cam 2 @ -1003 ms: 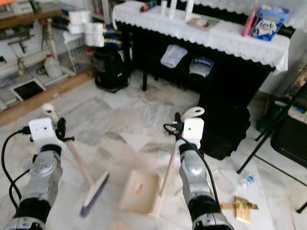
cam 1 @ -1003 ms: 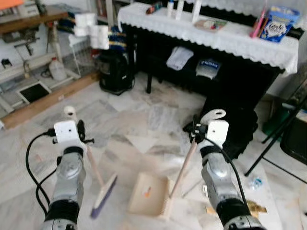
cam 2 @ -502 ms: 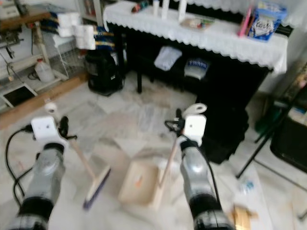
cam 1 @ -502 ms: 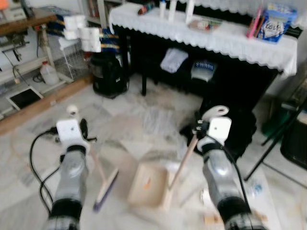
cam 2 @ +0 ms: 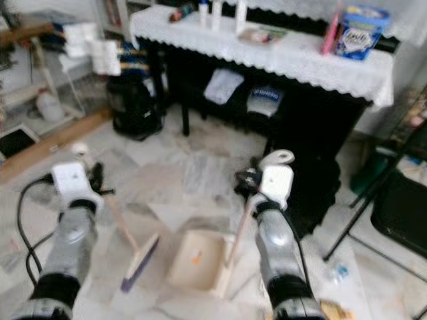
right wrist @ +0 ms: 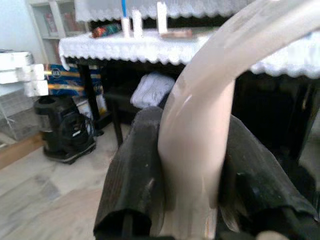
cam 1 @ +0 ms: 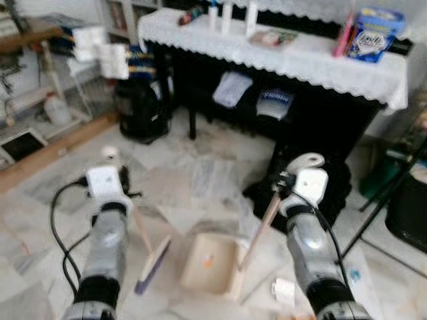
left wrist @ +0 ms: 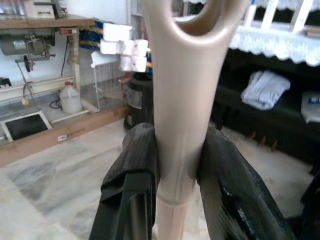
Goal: Sweep floor
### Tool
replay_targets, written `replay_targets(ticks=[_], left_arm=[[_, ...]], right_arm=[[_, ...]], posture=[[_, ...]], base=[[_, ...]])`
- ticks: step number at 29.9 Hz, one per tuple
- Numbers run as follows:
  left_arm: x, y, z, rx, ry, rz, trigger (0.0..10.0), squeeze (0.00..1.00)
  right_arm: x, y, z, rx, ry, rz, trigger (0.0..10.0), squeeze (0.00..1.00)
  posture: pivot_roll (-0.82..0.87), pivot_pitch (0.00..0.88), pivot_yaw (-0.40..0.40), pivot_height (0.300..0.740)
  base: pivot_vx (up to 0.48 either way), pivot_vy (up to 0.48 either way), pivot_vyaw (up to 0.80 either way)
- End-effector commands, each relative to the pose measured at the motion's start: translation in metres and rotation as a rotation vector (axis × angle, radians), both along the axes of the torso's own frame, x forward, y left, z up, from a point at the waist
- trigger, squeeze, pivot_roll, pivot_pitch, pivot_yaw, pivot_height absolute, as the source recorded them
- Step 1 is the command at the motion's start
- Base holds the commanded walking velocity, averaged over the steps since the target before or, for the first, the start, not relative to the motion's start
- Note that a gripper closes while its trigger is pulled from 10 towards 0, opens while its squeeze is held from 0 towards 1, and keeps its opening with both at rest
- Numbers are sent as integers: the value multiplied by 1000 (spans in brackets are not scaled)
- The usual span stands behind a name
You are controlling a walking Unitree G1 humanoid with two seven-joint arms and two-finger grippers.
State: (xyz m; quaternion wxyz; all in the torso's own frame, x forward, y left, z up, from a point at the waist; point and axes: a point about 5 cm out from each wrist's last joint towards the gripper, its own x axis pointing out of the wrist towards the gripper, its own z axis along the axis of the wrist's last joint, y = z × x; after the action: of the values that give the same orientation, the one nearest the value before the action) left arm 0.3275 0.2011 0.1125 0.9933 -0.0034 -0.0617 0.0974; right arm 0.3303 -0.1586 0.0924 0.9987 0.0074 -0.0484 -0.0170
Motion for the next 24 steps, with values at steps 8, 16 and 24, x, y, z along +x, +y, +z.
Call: replay_targets(ticks=[8, 16, 24], left_arm=[[2, 6, 11, 5, -48, 21, 10000, 0], [1, 6, 11, 4, -49, 23, 10000, 0], [1, 6, 11, 5, -50, 26, 10000, 0]], right_arm=[[6, 5, 14, 2, -60, 14, 10000, 0], [6, 5, 15, 0, -61, 11, 10000, 0], [5, 1, 15, 1, -66, -6, 10000, 0]], posture=[[25, 0, -55, 740], [24, 0, -55, 740], [22, 0, -54, 740]], base=[[306, 0, 0], [305, 0, 0], [304, 0, 0]])
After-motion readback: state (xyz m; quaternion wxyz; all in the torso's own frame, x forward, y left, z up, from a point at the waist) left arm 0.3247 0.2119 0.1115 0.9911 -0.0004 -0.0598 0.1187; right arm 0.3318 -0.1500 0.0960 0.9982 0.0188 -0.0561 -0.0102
